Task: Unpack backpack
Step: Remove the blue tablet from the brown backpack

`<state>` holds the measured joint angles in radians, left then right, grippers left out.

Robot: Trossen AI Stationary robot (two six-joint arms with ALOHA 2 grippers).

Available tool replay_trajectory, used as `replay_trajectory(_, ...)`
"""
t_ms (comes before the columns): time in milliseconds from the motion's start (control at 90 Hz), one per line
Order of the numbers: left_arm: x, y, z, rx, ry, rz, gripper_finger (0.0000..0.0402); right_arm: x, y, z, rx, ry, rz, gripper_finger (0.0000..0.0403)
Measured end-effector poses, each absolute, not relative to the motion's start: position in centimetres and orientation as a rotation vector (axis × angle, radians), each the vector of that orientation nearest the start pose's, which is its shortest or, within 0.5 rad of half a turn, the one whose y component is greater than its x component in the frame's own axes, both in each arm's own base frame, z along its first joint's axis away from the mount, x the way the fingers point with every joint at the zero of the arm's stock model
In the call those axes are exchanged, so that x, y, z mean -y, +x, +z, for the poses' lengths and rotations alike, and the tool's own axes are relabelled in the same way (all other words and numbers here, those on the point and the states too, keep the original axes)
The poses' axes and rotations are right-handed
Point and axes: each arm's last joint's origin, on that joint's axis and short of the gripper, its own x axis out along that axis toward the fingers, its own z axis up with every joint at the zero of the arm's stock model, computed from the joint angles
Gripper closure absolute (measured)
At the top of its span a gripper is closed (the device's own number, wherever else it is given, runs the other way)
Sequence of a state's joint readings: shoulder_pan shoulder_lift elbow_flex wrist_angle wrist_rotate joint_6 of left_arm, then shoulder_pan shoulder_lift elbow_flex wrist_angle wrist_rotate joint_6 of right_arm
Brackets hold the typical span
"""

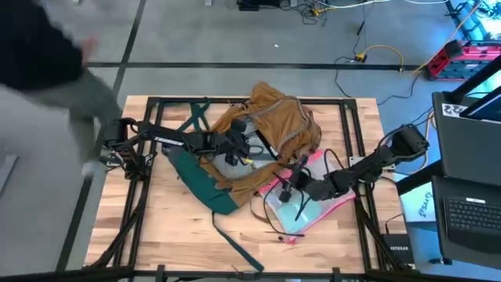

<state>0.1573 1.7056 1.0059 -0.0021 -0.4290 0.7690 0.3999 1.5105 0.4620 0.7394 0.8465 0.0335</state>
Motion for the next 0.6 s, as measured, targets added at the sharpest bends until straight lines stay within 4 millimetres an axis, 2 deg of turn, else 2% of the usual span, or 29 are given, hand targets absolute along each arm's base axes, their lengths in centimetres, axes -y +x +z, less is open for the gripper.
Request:
replay_trajectory(133, -8.2, 34.5, 19.4, -0.894, 0.723, 0.267, 0.0293, -6.0, 26.3, 16.1, -0.281, -0.098, -0.368, 0.0249)
replay_trajectory(300, -10.4, 33.9, 19.5, -0.918, 0.582, 0.244, 0.0237, -2.9, 27.0, 15.6, -0.365, -0.025, -0.425, 0.0249)
replay_trajectory(422, -12.0, 33.1, 19.5, -0.963, 0.507, 0.256, 0.0208, -1.1, 26.9, 14.4, -0.461, 0.053, -0.462, 0.0249)
replay_trajectory(600, -13.8, 31.9, 19.2, -1.015, 0.395, 0.237, 0.0189, -0.1, 27.2, 11.8, -0.571, 0.113, -0.454, 0.0249)
